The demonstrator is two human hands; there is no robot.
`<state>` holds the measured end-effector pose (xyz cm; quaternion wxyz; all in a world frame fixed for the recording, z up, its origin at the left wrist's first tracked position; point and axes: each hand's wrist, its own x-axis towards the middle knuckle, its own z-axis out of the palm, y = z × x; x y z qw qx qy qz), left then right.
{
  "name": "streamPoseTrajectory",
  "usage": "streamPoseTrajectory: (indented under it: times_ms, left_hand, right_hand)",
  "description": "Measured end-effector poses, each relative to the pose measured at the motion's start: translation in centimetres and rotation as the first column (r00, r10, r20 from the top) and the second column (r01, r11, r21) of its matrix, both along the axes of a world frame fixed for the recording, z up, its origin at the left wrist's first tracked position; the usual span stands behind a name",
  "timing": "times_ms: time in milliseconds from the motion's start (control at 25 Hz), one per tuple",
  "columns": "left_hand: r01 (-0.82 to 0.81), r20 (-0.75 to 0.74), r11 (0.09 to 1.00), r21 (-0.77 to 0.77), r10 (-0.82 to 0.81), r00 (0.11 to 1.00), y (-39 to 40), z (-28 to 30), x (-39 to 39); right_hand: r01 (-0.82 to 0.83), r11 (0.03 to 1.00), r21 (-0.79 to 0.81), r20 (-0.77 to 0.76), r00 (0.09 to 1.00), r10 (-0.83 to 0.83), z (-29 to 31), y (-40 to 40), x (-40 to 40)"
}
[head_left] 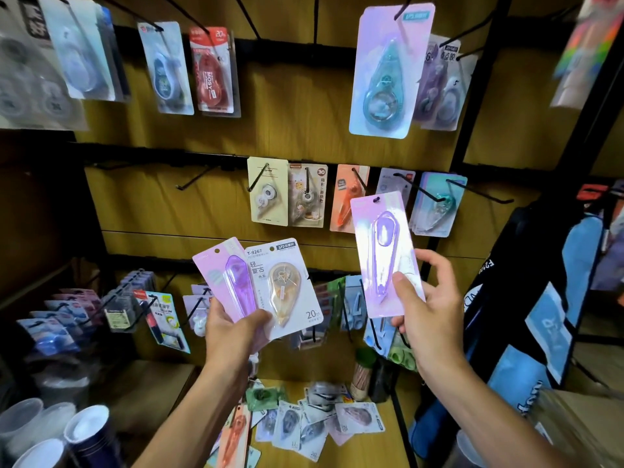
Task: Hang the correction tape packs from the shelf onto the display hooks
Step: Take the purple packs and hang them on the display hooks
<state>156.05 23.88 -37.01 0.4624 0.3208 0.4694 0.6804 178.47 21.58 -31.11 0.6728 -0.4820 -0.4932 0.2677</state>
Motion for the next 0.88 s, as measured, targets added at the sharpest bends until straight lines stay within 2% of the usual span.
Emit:
streamPoseTrajectory:
  times_ms: [160, 240, 400, 680, 720, 800, 840, 880]
  left_hand:
    - [0.019, 0.009, 1.000, -0.004, -0.019, 1.000, 0.5, -0.1, 0.6]
    - [0.017, 0.021, 1.000, -0.009, -0.016, 1.000, 0.9, 0.2, 0.9]
    - [0.024, 0.019, 1.000, 0.003, -0.024, 1.000, 1.8, 0.8, 0.9]
    - [0.051, -0.056, 0.997, 0.051, -0.048, 0.997, 1.8, 2.2, 0.0]
    - [0.053, -0.056, 0.997, 0.057, -0.049, 0.997, 1.9, 2.2, -0.2]
    - [0.051, -0.061, 0.997, 0.061, -0.048, 0.997, 1.8, 2.2, -0.4]
    - [0.051, -0.059, 0.997, 0.063, -0.047, 0.997, 1.8, 2.2, -0.2]
    - [0.050, -0.050, 0.997, 0.066, -0.046, 0.998, 1.8, 2.2, 0.1]
  right_hand:
    - [0.015, 0.999, -0.029, 0.058, 0.998, -0.013, 0.7, 0.1, -0.2]
    - [0.002, 0.995, -0.099, 0.057, 0.998, 0.003, 1.2, 2.0, -0.3]
    - [-0.238, 0.902, -0.361, -0.139, 0.970, 0.200, 2.7, 8.9, -0.4]
    - [-0.418, 0.811, -0.410, -0.331, 0.897, 0.295, 5.8, 16.1, -1.6]
    - [-0.404, 0.809, -0.427, -0.322, 0.904, 0.281, 5.6, 16.0, -1.9]
    - [-0.280, 0.844, -0.458, -0.182, 0.959, 0.219, 4.4, 14.6, -2.6]
    - [-0.250, 0.854, -0.456, -0.117, 0.968, 0.221, 3.6, 13.4, -3.0]
    - [-0.287, 0.846, -0.449, -0.091, 0.957, 0.276, 2.8, 11.8, -3.4]
